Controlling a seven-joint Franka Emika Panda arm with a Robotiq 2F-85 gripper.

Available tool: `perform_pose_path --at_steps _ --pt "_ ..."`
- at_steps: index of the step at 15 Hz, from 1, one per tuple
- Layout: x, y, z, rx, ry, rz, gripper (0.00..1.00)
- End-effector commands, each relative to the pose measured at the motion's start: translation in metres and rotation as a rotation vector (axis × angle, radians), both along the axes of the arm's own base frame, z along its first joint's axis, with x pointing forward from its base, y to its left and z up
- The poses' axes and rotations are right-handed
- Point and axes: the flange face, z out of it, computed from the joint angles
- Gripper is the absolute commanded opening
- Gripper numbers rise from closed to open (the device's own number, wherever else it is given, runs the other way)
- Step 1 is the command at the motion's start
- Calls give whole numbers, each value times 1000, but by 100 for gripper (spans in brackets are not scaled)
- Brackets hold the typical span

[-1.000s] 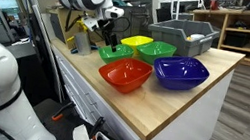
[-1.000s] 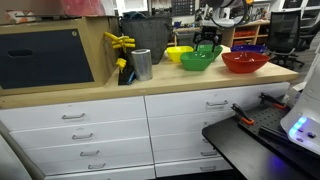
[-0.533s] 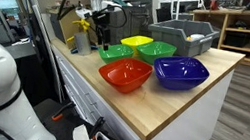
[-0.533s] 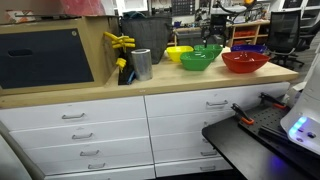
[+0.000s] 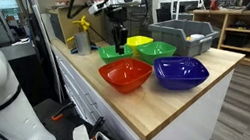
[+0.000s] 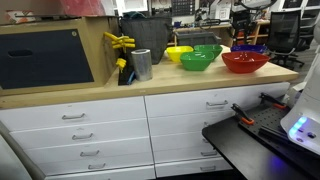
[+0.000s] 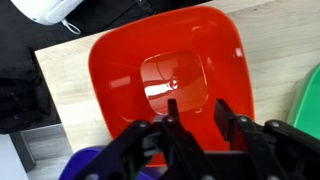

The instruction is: Remove the red bowl from the green bowl then move the green bowl at the front to the right and push the red bowl to the left.

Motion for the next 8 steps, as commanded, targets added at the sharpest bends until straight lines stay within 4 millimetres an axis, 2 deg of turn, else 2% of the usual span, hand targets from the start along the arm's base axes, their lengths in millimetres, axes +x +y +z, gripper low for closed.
perform_pose_path --at_steps 1,3,8 --pt "2 -19 -18 -30 -30 4 12" --pt "8 -18 -36 -40 -70 12 0" --pt "26 0 -82 -43 -139 59 0"
